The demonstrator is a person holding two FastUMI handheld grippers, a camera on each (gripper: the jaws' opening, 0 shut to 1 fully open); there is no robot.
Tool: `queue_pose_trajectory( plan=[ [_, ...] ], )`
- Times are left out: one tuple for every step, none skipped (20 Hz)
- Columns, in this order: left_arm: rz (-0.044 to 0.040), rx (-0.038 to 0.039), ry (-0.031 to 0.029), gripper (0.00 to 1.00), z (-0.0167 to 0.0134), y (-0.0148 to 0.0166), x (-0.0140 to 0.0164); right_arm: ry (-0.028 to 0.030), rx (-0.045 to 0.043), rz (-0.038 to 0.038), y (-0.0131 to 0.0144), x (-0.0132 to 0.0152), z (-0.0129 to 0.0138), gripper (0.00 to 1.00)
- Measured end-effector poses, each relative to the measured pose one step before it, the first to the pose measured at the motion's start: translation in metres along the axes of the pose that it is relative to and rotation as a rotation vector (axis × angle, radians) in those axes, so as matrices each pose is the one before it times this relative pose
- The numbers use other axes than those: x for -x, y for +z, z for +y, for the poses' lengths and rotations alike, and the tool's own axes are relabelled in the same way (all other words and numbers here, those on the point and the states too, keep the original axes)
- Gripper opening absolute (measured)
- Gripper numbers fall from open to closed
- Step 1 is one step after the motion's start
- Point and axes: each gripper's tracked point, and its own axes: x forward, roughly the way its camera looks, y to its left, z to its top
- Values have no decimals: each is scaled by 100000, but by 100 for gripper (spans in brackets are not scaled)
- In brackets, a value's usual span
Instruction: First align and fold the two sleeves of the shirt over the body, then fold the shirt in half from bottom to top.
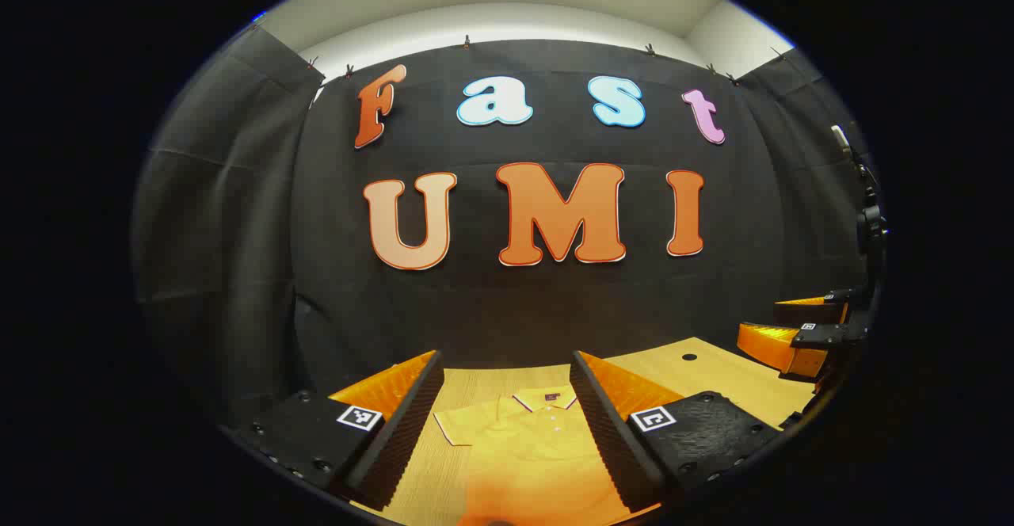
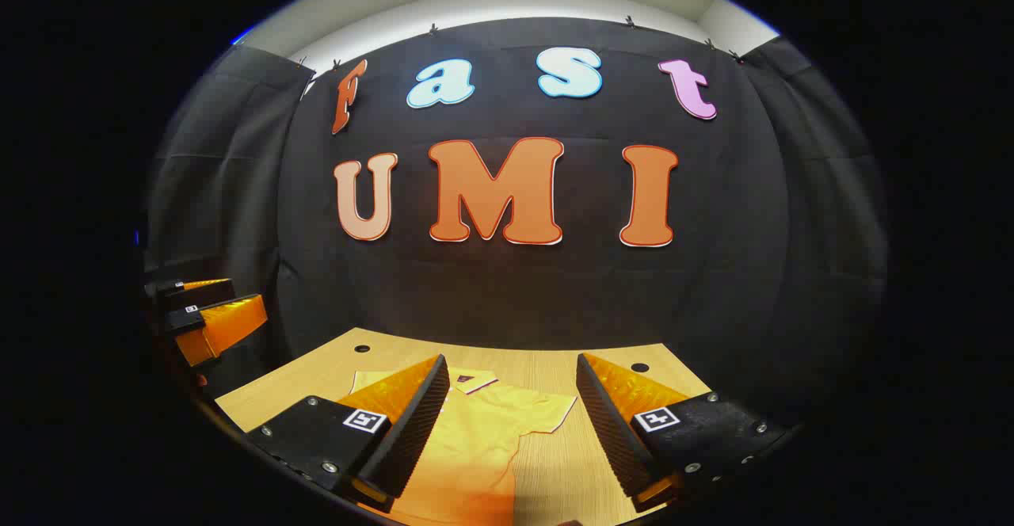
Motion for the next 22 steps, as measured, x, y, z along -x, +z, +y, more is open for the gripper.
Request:
queue_pose_trajectory(
  plan=[
    [14,-13,-863,98,80,16,149,-817,-222,-609,119,61,198,98],
    [45,-71,-549,98,37,21,84,-972,-59,-548,199,45,217,98],
    [-2,-101,-797,98,70,42,-90,-835,82,-250,115,-31,315,98],
    [-141,55,-973,98,72,-59,68,-1028,328,36,-69,113,326,98],
    [-146,85,-875,98,48,-52,-7,-943,386,60,37,148,284,98],
    [115,197,-860,98,10,-63,45,-1082,187,-90,-68,175,120,98],
    [123,219,-851,98,-37,-79,80,-680,-34,237,-75,157,202,98],
    [14,148,-703,98,-24,-36,12,-149,71,359,-85,16,387,98],
    [-163,286,-336,98,-2,67,2,-102,316,631,-106,17,258,98],
    [-7,568,10,98,-4,-55,27,470,282,591,-66,75,288,98],
    [-104,707,278,98,1,27,-43,565,163,-247,43,-62,149,98],
    [-185,326,1021,98,165,-159,-145,790,412,-730,220,-138,119,98],
    [-476,460,748,98,52,89,-145,733,766,-675,67,-312,3,98],
    [-419,110,745,98,-37,155,16,1002,654,-256,-17,-427,29,97],
    [124,-290,855,98,-2,122,-161,1130,40,503,-216,-463,123,98],
    [-177,-524,623,98,71,-62,2,897,-584,387,-138,-401,-41,98],
    [-1194,-461,123,98,-73,249,-143,810,-993,-101,-50,-423,-191,98],
    [-616,-401,-140,98,-316,124,-471,80,-468,1170,-509,-281,-278,98],
    [-16,-306,18,98,-200,100,-319,170,-254,1310,-543,-251,-323,98],
    [83,-576,-128,98,-143,17,-73,-68,-218,1302,-361,-614,-536,98],
    [-296,-581,146,98,-122,86,-65,-180,-464,1272,-296,-792,-723,98],
    [-233,-606,126,98,-102,-50,-134,-72,-575,1296,-215,-997,-647,98]
  ],
)
